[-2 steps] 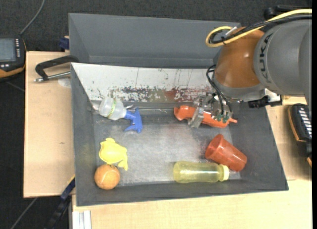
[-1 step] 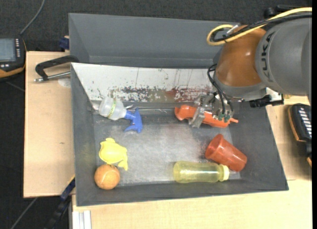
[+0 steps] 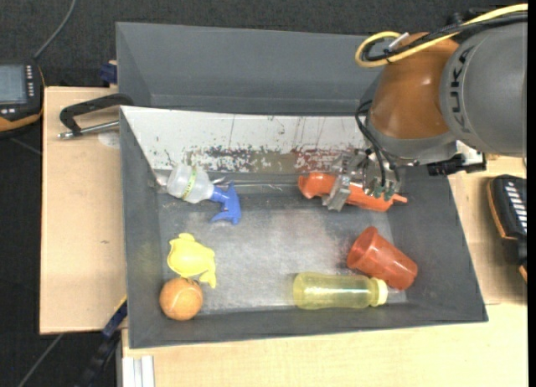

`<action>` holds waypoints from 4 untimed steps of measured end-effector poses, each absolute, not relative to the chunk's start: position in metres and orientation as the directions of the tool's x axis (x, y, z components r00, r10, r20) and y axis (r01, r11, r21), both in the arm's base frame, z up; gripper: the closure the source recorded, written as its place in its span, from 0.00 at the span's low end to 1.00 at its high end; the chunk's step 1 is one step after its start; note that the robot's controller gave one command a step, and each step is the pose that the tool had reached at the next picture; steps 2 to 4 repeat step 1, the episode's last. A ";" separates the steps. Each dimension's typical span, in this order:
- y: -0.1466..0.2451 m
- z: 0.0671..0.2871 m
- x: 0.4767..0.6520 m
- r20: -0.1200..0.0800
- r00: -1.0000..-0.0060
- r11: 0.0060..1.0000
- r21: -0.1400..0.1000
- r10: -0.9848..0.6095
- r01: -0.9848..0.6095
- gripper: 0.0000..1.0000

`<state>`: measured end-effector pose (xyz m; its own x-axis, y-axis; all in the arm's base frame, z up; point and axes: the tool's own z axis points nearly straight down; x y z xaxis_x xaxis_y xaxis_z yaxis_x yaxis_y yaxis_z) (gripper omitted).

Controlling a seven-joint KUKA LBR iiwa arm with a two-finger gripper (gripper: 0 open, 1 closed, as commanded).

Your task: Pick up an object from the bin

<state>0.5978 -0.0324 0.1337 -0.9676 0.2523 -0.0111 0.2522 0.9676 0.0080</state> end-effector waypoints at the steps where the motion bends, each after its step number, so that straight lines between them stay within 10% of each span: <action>1: -0.032 0.151 0.600 -0.017 -0.967 0.968 0.009 0.252 0.252 1.00; 4: -0.032 0.151 0.600 -0.017 -0.967 0.968 0.009 0.252 0.252 1.00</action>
Offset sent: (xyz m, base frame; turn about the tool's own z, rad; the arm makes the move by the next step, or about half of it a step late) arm 0.0000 0.0001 0.0355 0.0000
